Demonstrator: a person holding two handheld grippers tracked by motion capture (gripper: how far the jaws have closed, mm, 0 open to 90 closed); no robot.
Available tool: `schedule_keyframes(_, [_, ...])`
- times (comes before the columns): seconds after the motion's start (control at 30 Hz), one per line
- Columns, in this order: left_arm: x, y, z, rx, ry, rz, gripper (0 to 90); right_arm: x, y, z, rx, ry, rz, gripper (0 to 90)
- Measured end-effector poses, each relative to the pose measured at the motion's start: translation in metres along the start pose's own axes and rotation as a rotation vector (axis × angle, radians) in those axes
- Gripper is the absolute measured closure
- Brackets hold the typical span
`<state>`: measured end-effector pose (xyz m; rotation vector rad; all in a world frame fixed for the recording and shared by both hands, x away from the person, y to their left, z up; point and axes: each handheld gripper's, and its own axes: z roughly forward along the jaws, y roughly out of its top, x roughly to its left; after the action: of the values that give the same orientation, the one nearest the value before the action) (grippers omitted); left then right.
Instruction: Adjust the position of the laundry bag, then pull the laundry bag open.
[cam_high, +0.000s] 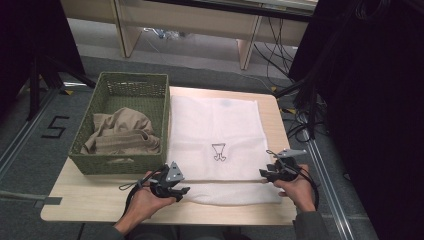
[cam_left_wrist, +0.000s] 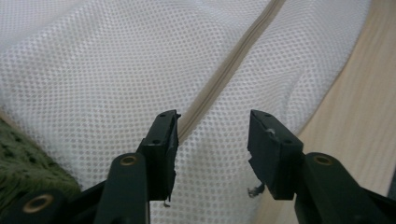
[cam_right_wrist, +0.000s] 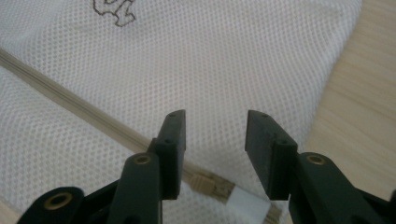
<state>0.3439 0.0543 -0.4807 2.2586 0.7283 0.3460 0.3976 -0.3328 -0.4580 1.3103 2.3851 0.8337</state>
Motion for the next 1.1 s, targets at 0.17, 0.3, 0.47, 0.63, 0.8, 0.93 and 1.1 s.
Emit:
schedule_keyframes(0.17, [-0.006, 0.001, -0.001, 0.002, -0.016, 0.004, 46.3, -0.005, -0.01, -0.007, 0.013, -0.009, 0.044, 53.8])
schedule_keyframes(0.3, [-0.011, 0.005, -0.001, -0.012, -0.03, -0.009, 42.6, -0.009, -0.023, -0.013, 0.037, -0.017, 0.081, 50.7])
schedule_keyframes(0.47, [-0.013, 0.005, 0.001, 0.007, -0.019, 0.004, 39.0, -0.01, -0.035, -0.019, 0.071, -0.01, 0.076, 49.6])
schedule_keyframes(0.63, [-0.015, 0.006, 0.003, 0.012, -0.017, 0.006, 37.6, -0.013, -0.042, -0.023, 0.075, -0.017, 0.089, 48.5])
schedule_keyframes(0.8, [-0.019, 0.009, 0.005, 0.007, -0.023, 0.007, 36.6, -0.014, -0.046, -0.024, 0.088, -0.015, 0.102, 47.1])
schedule_keyframes(0.93, [-0.021, 0.011, 0.008, 0.008, -0.023, 0.01, 36.0, -0.014, -0.047, -0.023, 0.096, -0.021, 0.101, 46.0])
schedule_keyframes(1.1, [-0.022, 0.017, 0.011, -0.001, -0.028, 0.011, 35.1, -0.014, -0.05, -0.021, 0.115, -0.027, 0.105, 44.7])
